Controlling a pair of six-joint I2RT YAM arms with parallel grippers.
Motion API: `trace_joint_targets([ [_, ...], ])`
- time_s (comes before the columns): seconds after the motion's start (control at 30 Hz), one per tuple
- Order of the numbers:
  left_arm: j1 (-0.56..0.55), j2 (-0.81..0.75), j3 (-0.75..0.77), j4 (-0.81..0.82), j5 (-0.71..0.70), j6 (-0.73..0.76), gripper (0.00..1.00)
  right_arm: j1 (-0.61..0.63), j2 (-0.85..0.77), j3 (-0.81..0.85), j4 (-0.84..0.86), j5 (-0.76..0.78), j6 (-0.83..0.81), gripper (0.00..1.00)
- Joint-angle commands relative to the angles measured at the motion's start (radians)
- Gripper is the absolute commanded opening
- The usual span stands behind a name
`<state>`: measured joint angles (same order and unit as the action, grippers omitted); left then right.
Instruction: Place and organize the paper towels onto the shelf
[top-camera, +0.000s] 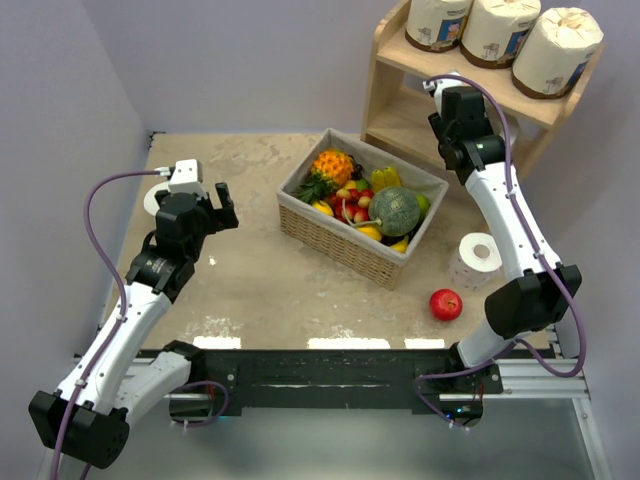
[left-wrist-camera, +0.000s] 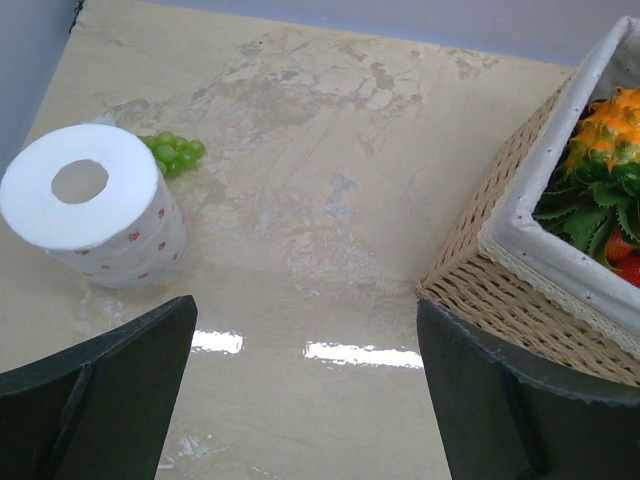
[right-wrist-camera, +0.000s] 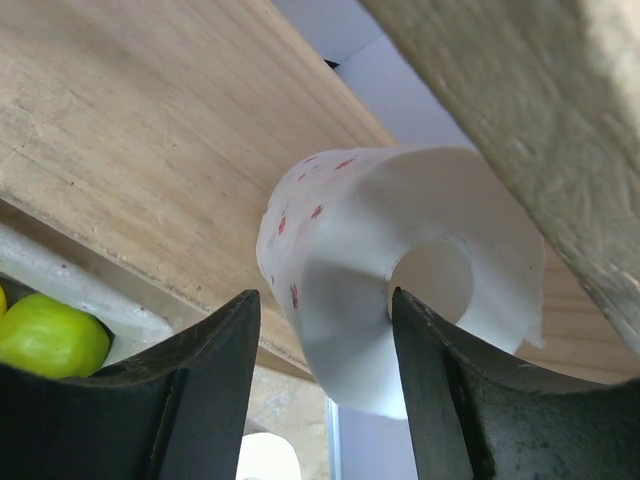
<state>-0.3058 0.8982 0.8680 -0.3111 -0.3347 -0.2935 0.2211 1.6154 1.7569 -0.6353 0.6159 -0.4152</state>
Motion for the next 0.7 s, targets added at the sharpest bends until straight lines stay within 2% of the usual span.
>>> trace_joint_targets([
  [0.0,0.004,-0.007,-0.009,0.044,0.013,0.002,0.97,-0.003,-0.063,0.036,0.008,-0.004,-0.001,0.60],
  [0.37,0.004,-0.018,-0.011,0.049,0.022,0.001,0.97,-0.005,-0.031,0.096,-0.029,0.084,0.004,0.62],
  [0.53,0.004,-0.022,-0.011,0.046,0.023,0.002,0.97,-0.002,-0.051,0.122,-0.084,-0.005,0.093,0.62],
  [0.67,0.004,-0.025,-0.011,0.049,0.033,-0.001,0.97,0.000,-0.098,0.115,-0.203,-0.090,0.237,0.62],
])
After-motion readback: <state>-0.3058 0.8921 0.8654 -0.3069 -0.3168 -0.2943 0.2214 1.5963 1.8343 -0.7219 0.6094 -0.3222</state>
